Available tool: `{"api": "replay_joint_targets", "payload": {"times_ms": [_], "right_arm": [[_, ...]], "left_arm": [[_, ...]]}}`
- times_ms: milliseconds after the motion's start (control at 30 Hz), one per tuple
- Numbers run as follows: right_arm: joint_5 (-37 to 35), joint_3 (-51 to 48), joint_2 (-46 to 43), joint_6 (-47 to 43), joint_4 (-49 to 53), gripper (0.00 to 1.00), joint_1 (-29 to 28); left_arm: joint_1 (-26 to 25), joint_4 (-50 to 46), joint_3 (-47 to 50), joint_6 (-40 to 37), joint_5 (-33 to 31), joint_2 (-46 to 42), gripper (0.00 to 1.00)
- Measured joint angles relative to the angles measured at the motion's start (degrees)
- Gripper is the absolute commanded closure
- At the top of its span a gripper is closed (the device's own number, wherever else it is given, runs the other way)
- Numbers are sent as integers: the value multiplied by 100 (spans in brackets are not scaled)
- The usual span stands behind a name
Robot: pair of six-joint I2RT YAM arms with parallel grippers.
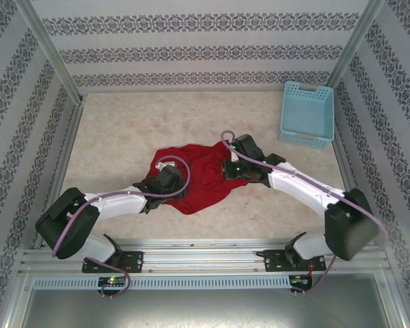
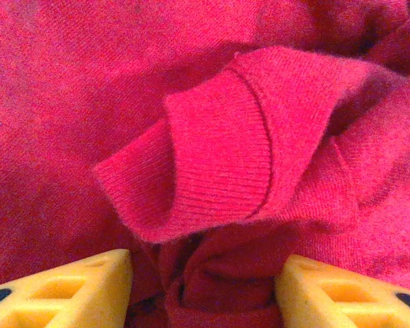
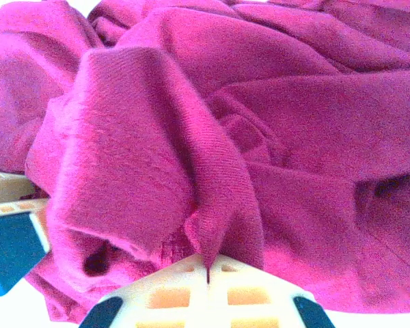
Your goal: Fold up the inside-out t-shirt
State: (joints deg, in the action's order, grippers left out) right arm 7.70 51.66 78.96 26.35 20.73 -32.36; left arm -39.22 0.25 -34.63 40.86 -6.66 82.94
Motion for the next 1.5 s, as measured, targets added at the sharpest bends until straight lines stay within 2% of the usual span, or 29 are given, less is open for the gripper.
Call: {"api": "replay_joint_targets", "payload": {"times_ms": [100,133,233,333,400,467,667,767,967,1100,1267,1400,1500], "right_arm": [[291,-544,-393,81,-55,100,411],[380,-708,-474,98,-66,97,549],[490,-955,-520,192,-68,83,756],[356,-977,-522,256,-11,58,822],[157,-940,-522,238,74,43,820],[-164,-846,-568,164,236,36,717],[-769,-498,-787,195,455,19,17],[-1008,-256,-505,302,470,18,-214],[-1482,116,404,518,695,39,-354],[-1797,-166,323,632,966,68,-380],[-2087,-730,9,824,1327,91,-376],[-2159,-1078,-284,955,1443,92,-208],[-2229,-1178,-605,951,1497,68,-28]], "left_arm": [[4,-2,0,0,2,0,44],[4,-2,-7,0,2,0,44],[24,0,-46,-2,46,20,44],[35,-7,-85,-4,72,59,44],[35,-7,-109,-7,103,66,44],[35,-7,-118,-7,111,66,44],[35,-20,-118,-7,109,66,44],[35,-20,-118,-7,109,66,44],[35,-28,-118,-9,107,61,43],[35,-52,-118,-26,101,57,43],[35,-72,-118,-28,59,57,43],[35,-87,-118,-28,61,57,43],[35,-87,-118,-28,63,57,42]]}}
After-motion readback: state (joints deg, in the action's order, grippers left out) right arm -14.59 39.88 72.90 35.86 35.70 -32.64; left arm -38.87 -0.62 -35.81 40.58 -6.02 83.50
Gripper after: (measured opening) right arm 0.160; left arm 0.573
